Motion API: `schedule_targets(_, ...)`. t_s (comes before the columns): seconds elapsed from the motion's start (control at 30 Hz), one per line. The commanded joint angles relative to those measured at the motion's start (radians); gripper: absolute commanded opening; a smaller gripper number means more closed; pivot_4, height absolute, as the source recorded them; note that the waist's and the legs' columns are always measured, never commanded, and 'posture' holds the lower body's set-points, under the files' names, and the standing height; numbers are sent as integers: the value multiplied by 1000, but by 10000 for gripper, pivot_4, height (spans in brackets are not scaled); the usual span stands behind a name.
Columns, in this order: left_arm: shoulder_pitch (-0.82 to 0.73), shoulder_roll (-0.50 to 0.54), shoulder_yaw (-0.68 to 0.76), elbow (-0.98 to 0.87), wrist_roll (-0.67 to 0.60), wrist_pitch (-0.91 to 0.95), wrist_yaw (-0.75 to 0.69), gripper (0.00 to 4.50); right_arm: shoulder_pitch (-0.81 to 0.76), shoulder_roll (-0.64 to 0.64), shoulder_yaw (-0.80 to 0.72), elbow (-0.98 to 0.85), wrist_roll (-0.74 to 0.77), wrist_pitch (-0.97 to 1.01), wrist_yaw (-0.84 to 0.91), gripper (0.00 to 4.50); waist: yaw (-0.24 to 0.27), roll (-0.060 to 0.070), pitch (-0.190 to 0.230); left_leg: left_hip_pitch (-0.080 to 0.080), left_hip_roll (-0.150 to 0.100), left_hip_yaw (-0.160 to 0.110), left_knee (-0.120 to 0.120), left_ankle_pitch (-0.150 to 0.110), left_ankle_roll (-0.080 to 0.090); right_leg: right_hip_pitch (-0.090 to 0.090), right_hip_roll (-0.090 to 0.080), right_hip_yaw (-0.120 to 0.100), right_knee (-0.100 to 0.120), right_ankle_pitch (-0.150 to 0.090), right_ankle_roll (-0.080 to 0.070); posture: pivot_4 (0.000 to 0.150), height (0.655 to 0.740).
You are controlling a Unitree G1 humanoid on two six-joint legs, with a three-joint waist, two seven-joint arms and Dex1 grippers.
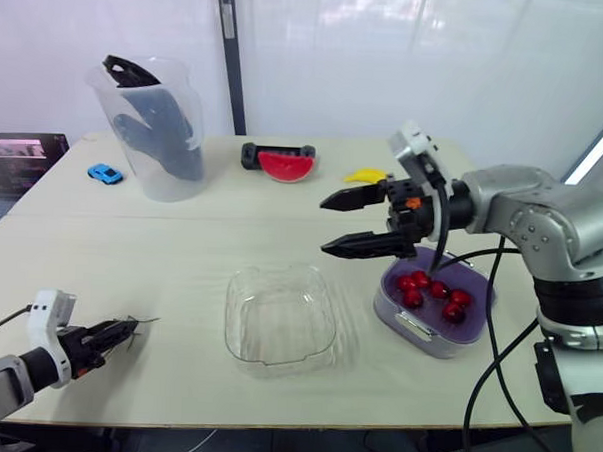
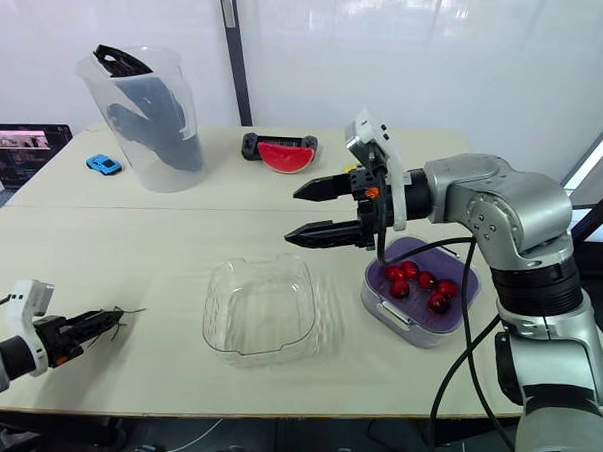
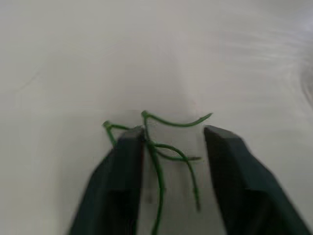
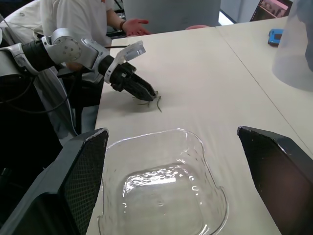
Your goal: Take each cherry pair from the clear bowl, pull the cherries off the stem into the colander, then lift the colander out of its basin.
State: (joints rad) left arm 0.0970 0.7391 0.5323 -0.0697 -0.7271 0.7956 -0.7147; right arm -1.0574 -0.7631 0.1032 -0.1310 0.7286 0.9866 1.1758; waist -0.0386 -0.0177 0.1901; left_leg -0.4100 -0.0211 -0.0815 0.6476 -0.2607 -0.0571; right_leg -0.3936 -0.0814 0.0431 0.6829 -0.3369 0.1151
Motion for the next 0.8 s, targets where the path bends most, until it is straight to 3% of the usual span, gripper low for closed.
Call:
schedule_targets(0.03, -35, 20, 15, 9, 13, -22, 1, 40502, -36, -1, -38, -13, 4, -2, -17, 45000, 0, 0, 0, 0, 0, 0, 0, 0, 0, 0, 0, 0, 0, 0, 0, 1500, 7400)
schedule_targets(0.07, -46, 20, 19, 14, 13, -23, 2, 44424, -36, 1, -41, -11, 5, 0, -23, 45000, 1, 0, 0, 0, 0, 0, 0, 0, 0, 0, 0, 0, 0, 0, 0, 1500, 7400)
schedule_targets(0.33, -151, 99, 14, -138, -84, 83, -32, 44424, -14, -34, -65, -39, 28, 38, -37, 45000, 3, 0, 0, 0, 0, 0, 0, 0, 0, 0, 0, 0, 0, 0, 0, 1500, 7400)
schedule_targets(0.4, -226, 154, -9, -169, -109, 112, -55, 44424, -6, -65, -79, -48, 35, 57, -32, 45000, 9, 0, 0, 0, 0, 0, 0, 0, 0, 0, -1, 0, 0, 0, 0, 1500, 7400)
schedule_targets(0.53, -552, 242, -150, -143, -168, 131, -189, 44424, 50, -162, -114, -107, 38, 107, -54, 45000, 28, 0, 0, -1, -1, 0, 0, 0, 0, 0, 0, -1, -1, 0, 0, 1500, 7400)
schedule_targets(0.67, -786, 203, -309, -123, -184, 127, -319, 44424, 137, -236, -201, -203, 78, 213, -140, 45000, 21, 0, 0, -1, -2, 1, 1, -1, 1, 1, 0, 0, -1, 0, 0, 1500, 7400)
schedule_targets(0.8, -950, 103, -435, -72, -164, 108, -392, 44424, 325, -391, -338, -325, 94, 317, -186, 45000, 22, 0, 0, -1, -2, 2, 0, -1, 1, 0, 2, 0, -1, 0, 0, 1500, 7400)
